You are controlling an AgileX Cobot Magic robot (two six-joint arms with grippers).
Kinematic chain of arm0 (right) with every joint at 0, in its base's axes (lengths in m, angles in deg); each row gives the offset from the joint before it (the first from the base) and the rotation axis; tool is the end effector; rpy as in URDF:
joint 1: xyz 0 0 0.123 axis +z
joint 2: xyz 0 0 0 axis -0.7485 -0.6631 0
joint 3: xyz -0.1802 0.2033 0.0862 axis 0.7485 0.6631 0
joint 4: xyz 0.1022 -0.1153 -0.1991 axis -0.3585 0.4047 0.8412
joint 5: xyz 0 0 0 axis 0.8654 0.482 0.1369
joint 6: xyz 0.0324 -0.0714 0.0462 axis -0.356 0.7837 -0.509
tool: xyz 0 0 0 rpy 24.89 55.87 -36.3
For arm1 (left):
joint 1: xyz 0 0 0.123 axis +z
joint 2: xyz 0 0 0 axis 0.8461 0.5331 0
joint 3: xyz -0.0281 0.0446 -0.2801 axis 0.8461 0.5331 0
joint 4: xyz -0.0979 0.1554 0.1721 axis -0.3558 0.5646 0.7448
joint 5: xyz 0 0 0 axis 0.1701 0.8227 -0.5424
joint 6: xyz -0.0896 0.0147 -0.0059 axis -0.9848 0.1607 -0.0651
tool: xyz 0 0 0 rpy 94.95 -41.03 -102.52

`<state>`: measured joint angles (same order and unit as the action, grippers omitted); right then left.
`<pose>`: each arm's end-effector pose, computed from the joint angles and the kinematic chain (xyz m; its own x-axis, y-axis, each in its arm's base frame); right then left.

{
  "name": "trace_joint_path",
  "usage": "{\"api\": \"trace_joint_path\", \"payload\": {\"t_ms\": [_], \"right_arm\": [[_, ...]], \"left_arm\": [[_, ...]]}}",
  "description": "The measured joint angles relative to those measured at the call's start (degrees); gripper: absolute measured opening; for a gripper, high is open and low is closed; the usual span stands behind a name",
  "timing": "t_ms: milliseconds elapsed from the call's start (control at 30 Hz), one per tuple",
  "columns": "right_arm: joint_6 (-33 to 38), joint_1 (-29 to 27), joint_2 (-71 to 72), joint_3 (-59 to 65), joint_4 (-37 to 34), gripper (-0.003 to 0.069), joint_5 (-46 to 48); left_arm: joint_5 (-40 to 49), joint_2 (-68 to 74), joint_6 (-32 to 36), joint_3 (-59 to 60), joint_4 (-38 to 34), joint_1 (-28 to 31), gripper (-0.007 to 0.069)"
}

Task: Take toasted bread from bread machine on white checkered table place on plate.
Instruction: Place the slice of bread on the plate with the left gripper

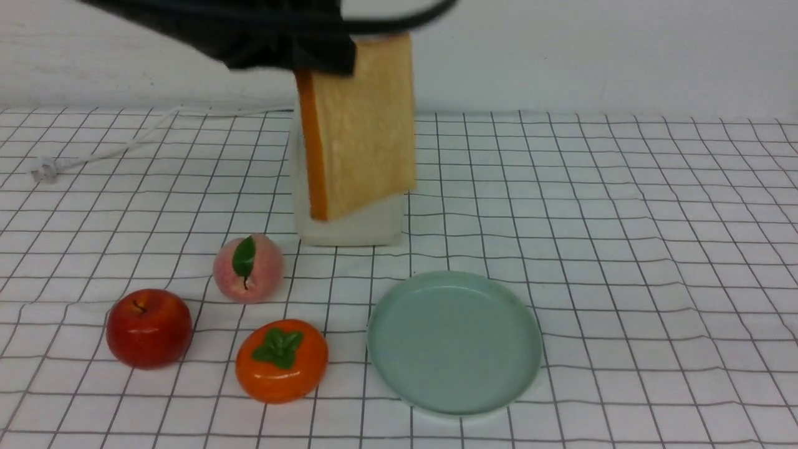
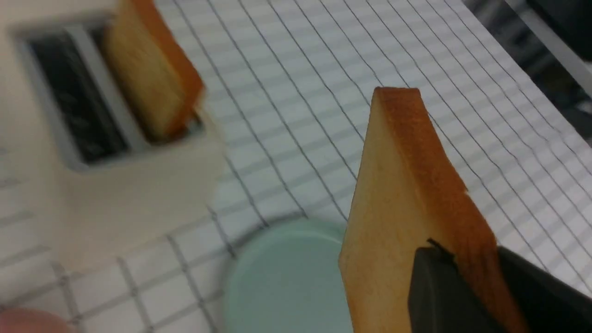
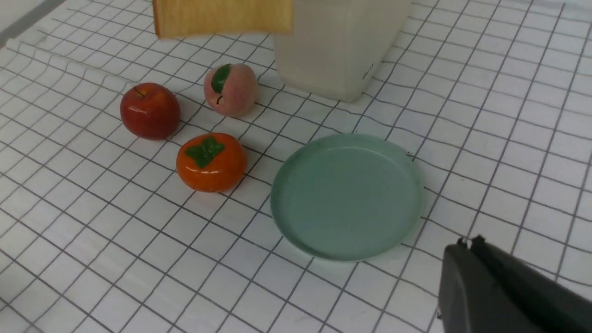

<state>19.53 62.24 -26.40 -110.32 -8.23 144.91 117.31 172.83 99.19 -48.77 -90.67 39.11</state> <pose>0.0766 0.0489 0.4139 -0.4460 -0.0995 -0.8895 -0.4997 0.8522 0.1552 0.2973 -0.1443 0.4151 -0.6427 0.0919 -0.7606 0.5517 0.7444 -0.3762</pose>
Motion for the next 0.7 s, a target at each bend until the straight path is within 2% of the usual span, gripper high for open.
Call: {"api": "trace_joint_path", "payload": {"t_ms": [33,100,133,233,467,700], "right_arm": [[0.00,0.00,2.32,-0.11,1.34,-0.0006,0.79],[-0.17,0.00,4.60,-0.11,2.59,-0.0006,1.27],[-0.31,0.00,4.85,-0.11,2.68,-0.0006,1.26],[-1.31,0.00,8.04,-0.22,4.20,-0.0002,2.28],[-2.57,0.00,8.77,0.83,4.45,0.0000,6.74],[-4.00,0.00,8.77,1.78,4.39,0.0000,8.57]], "left_arm": [[-1.34,0.91,4.75,4.91,-6.09,-1.45,0.0100],[-4.61,2.62,9.56,10.10,-11.85,-3.98,0.0100],[-5.01,2.84,9.56,10.51,-11.85,-4.26,0.0100],[-12.51,7.62,15.82,14.19,-18.83,-8.75,0.0100],[-22.56,15.38,18.32,14.32,-25.79,-10.48,0.0100],[-20.22,19.46,18.53,14.32,-26.77,-10.49,0.0100]]}}
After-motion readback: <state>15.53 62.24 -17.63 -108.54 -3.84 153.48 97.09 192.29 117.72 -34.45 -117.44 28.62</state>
